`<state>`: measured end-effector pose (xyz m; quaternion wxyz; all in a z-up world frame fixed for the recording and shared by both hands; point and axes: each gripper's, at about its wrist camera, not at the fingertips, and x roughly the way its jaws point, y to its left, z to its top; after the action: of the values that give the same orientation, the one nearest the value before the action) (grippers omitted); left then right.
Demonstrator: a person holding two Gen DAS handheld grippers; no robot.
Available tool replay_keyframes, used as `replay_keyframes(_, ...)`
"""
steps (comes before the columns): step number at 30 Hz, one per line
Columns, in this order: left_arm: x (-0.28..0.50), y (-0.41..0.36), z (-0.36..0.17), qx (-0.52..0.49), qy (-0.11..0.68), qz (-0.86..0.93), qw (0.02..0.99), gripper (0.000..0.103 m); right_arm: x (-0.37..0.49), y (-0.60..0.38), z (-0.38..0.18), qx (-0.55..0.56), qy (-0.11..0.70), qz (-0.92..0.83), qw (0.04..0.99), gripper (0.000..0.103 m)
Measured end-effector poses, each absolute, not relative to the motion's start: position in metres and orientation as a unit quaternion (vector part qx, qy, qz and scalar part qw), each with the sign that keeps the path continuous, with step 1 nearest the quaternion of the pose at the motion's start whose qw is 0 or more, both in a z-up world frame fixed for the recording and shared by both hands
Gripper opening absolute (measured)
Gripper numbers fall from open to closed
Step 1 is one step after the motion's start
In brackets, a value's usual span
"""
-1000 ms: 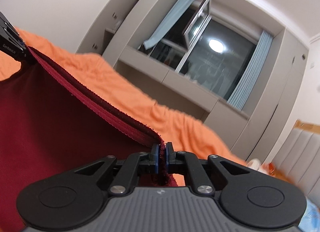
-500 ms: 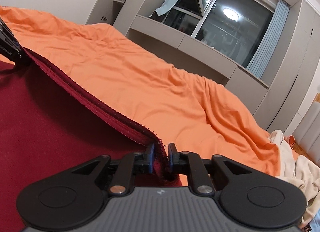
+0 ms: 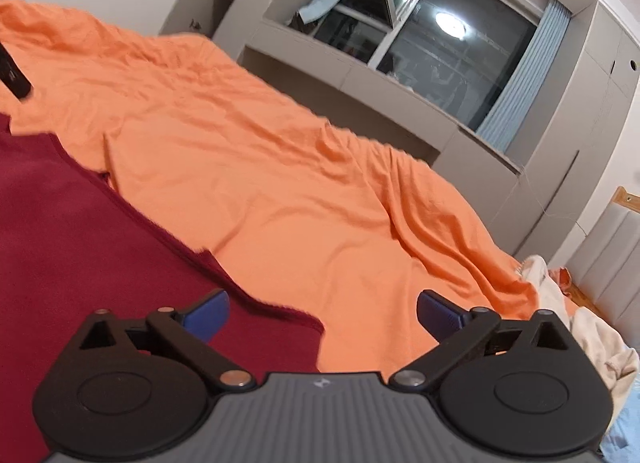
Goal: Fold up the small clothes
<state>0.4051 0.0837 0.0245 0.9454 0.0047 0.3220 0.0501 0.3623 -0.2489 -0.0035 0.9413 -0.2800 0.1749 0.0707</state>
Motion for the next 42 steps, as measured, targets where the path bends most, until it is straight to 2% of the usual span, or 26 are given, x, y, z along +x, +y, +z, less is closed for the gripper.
replay_keyframes(2, 0.404, 0.091, 0.025, 0.003, 0.328, 0.064, 0.943, 0.091, 0.369, -0.254, -0.012, -0.288, 0.192, 0.054, 0.937, 0.103)
replay_keyframes(7, 0.403, 0.117, 0.022, -0.017, 0.346, 0.098, 0.933, 0.091, 0.386, -0.27, -0.031, -0.287, 0.233, 0.022, 0.929, 0.103)
replay_keyframes(10, 0.396, 0.138, 0.028, -0.047, 0.335, 0.102, 0.935, 0.102, 0.388, -0.281, -0.027, -0.248, 0.246, 0.02, 0.937, 0.103)
replay_keyframes(20, 0.365, 0.193, 0.01, -0.161, 0.356, 0.006, 0.921, 0.102, 0.35, -0.282, 0.01, -0.205, 0.208, 0.05, 0.955, 0.103)
replay_keyframes(32, 0.335, 0.165, -0.002, -0.152, 0.364, -0.165, 0.904, 0.101, 0.286, -0.245, 0.032, -0.18, 0.175, 0.118, 0.961, 0.103)
replay_keyframes(42, 0.3, 0.175, 0.006, -0.215, 0.339, -0.207, 0.892, 0.101, 0.239, -0.229, 0.023, -0.156, 0.197, 0.151, 0.956, 0.103)
